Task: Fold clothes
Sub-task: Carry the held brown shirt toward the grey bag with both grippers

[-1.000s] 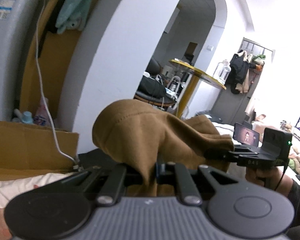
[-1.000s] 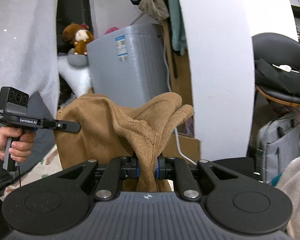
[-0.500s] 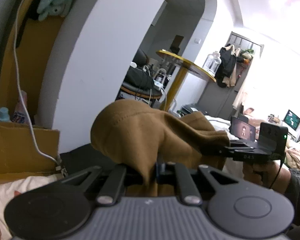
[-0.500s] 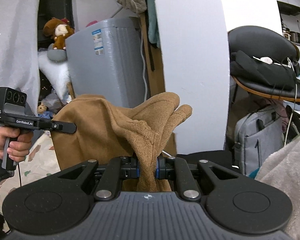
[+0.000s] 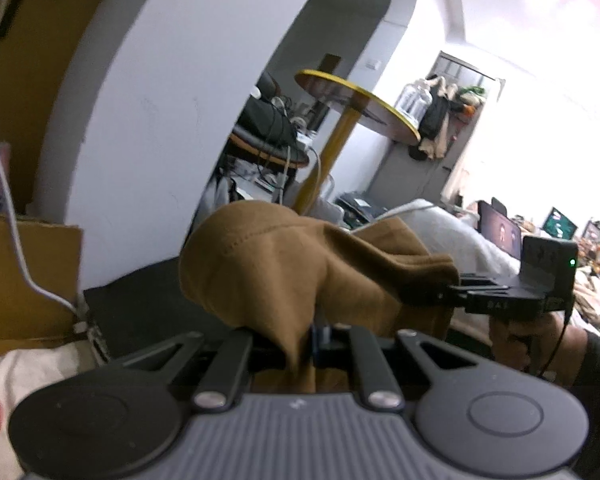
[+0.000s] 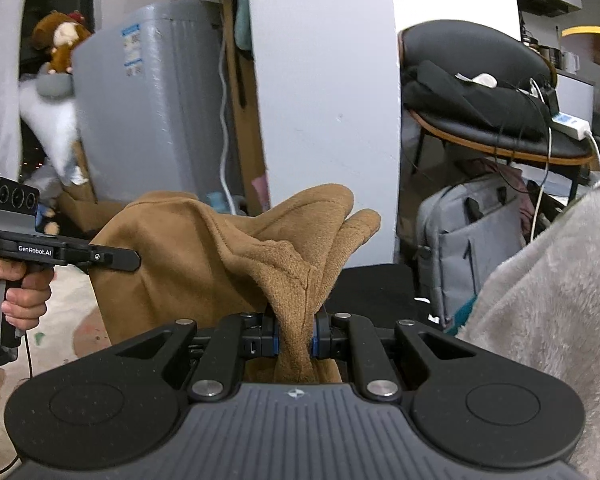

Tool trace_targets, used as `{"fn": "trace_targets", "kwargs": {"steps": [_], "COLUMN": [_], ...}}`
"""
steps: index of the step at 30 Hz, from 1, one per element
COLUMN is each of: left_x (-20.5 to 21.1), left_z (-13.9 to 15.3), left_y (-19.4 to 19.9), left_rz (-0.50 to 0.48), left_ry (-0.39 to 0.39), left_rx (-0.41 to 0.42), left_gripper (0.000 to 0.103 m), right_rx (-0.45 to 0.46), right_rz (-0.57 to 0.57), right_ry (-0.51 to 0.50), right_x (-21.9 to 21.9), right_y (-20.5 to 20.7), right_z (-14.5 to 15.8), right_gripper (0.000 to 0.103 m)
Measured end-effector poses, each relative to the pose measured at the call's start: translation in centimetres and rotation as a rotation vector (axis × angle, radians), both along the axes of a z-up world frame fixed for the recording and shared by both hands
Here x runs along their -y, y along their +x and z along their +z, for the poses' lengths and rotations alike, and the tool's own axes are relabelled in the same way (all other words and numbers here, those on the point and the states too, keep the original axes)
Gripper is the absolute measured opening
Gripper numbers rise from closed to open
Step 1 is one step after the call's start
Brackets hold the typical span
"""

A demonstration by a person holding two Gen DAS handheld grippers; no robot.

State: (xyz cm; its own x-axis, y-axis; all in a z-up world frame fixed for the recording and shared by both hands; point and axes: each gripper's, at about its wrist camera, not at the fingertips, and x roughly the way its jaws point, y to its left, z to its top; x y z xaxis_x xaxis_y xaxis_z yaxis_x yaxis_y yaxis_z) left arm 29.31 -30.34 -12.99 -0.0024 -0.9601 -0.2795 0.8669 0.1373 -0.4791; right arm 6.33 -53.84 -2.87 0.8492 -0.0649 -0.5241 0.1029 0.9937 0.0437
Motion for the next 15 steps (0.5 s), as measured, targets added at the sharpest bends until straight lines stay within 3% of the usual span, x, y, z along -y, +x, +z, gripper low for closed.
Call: {"fn": "trace_targets", "kwargs": {"steps": [5, 9, 15], "left_x": [1.8, 3.2, 5.0], "left_z": [-2.5, -4.5, -4.9], "left_y": [1.7, 3.2, 4.2], "left_rz": [-0.035, -0.017, -0.045], "left_ry": [0.006, 0.038, 0.097], "left_rx": [-0.009, -0.064, -0.032], "left_gripper": [0.010, 0.010, 0.010], "right_rx": [-0.008, -0.026, -0.044], "right_rz": [-0.049, -0.068, -0.102], "right_ry": [-0.005, -0.014, 0.008], "right_x": [1.3, 2.2, 3.7], "right_y": [1.1, 2.7, 4.5], "right_z": [-1.7, -2.8, -4.8], "right_gripper": [0.015, 0.015, 0.015]}}
